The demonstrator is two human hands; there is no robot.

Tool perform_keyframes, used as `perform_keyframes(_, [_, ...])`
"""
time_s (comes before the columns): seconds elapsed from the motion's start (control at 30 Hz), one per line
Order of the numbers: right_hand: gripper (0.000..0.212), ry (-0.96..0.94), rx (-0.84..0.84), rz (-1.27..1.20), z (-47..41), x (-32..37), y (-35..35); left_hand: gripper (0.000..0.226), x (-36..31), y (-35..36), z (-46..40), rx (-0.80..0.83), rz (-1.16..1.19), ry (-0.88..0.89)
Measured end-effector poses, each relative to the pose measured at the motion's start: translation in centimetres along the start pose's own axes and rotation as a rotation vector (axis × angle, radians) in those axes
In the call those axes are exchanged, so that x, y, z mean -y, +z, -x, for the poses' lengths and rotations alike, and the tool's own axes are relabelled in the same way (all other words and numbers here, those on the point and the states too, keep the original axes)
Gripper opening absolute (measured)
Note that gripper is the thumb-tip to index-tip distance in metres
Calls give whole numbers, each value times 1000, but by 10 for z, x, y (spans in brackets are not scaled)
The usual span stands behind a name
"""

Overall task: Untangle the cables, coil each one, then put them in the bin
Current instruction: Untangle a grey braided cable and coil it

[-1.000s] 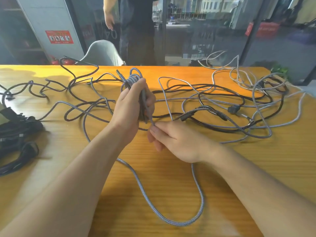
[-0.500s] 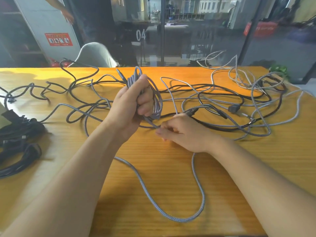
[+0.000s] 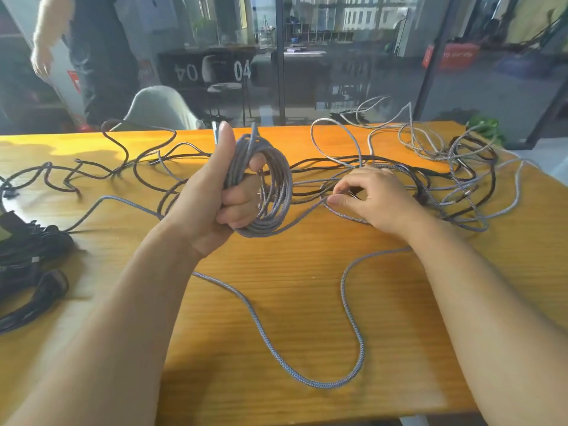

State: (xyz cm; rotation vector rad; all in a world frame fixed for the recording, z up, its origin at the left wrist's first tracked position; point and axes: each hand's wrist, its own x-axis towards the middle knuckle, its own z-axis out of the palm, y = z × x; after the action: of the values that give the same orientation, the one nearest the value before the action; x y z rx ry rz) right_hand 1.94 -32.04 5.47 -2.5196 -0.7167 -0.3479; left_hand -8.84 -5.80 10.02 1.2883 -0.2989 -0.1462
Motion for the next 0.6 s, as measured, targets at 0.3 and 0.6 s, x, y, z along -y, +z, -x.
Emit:
perform_keyframes(0.3, [51, -89, -376, 182, 2, 30, 10, 50, 10, 10, -2, 107, -227, -139])
perform_keyframes(0.6, [28, 261, -111, -500, 8, 58, 9, 51, 24, 19, -6, 184, -443, -127])
